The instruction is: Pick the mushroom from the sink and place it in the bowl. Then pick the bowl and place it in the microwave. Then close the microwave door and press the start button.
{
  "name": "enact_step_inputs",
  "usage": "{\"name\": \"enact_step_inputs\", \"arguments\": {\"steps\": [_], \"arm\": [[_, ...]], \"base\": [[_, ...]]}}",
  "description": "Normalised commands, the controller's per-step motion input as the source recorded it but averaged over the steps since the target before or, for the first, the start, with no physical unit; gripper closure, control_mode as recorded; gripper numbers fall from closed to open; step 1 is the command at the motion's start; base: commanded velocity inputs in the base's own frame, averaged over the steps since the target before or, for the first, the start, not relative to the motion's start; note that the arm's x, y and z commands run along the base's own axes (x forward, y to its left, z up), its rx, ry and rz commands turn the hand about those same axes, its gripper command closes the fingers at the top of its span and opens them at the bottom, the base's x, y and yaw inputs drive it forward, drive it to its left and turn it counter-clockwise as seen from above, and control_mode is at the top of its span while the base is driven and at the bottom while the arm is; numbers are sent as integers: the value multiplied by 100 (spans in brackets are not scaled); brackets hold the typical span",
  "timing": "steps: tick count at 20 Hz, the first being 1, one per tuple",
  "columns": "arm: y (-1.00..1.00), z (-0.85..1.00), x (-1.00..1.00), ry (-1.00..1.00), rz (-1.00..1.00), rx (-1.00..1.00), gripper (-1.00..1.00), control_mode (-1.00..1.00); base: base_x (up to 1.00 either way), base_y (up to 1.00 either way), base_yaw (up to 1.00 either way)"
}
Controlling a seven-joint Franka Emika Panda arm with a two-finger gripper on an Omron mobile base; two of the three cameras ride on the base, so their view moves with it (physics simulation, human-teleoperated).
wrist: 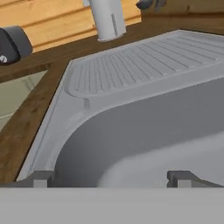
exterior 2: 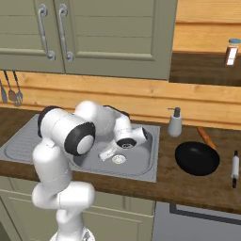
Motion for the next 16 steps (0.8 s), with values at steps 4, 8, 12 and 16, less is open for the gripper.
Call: {"name": "enact_step_inputs", "arguments": {"steps": [4,8,12,16], "arm": [[0,-28,24,-3,11,8,-100,-100],[9,-32,20,-9,10,6,-100,-100],[30,-37,19,-14,6,1,-100,-100],[38,-20,30,-17,0,0,-100,-100]], "base": [[0,0,0],[0,0,0],[0,0,0],[0,0,0]]}}
